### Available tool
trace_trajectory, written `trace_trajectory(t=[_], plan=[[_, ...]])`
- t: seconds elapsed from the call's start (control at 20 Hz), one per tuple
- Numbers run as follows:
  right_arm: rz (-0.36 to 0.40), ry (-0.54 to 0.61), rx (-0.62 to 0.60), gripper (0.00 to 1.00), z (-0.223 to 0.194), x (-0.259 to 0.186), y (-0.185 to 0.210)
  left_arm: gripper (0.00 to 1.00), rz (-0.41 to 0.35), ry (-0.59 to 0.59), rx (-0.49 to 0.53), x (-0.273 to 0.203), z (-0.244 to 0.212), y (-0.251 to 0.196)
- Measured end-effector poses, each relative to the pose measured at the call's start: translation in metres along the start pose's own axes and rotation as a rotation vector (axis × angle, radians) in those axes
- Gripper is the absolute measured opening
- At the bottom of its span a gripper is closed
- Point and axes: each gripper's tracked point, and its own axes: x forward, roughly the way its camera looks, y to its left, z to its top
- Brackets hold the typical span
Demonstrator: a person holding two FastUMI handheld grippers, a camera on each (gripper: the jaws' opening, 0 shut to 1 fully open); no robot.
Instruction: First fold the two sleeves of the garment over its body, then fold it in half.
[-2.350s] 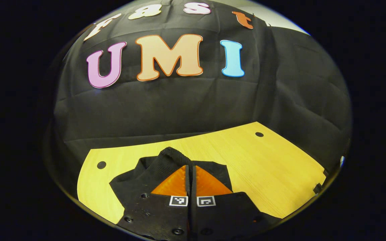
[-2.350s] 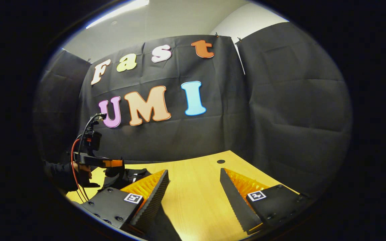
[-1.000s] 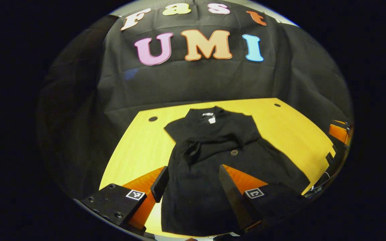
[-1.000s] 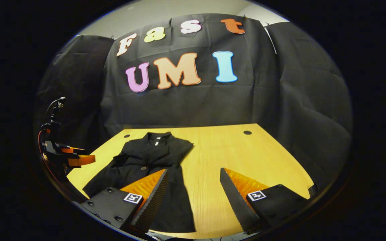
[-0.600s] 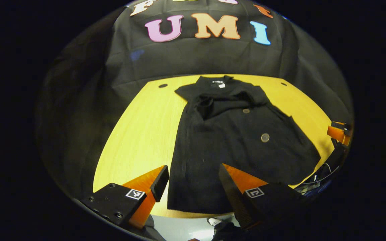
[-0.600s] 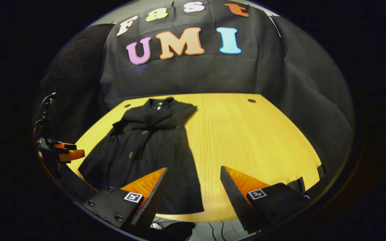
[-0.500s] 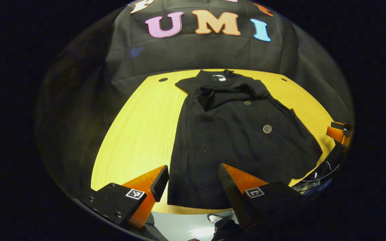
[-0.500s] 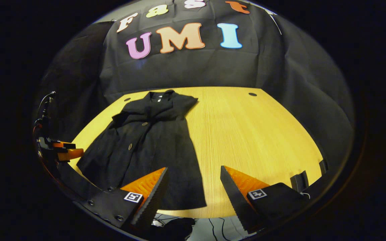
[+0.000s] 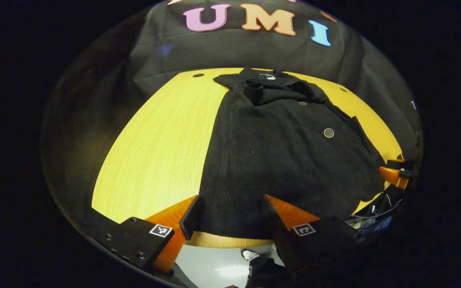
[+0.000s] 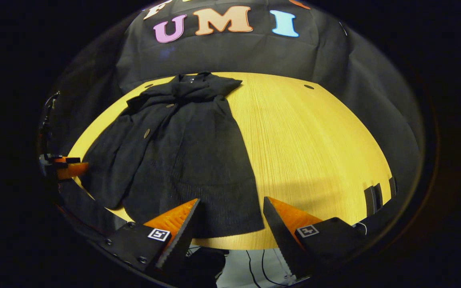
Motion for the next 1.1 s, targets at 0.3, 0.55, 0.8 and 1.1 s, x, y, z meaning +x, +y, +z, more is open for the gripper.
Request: trace_trajectory(t=[0.3, 0.55, 0.8, 1.1], plan=[[-0.002, 0.017, 0.095, 0.89, -0.001, 0.004, 0.002, 0.84, -0.077, -0.074, 0.088, 0.000, -0.002, -0.005], [0.046, 0.021, 0.036, 0.12, -0.002, 0.004, 0.022, 0.27, -0.070, -0.067, -0.007, 0.004, 0.000, -0.009], [0.140, 0.029, 0.069, 0.08, -0.003, 0.006, 0.019, 0.00, -0.032, -0.059, -0.037, 0.005, 0.000, -0.015], [0.218, -0.007, 0.095, 0.07, 0.004, 0.005, 0.019, 0.00, -0.008, -0.025, -0.072, 0.007, 0.001, -0.013]])
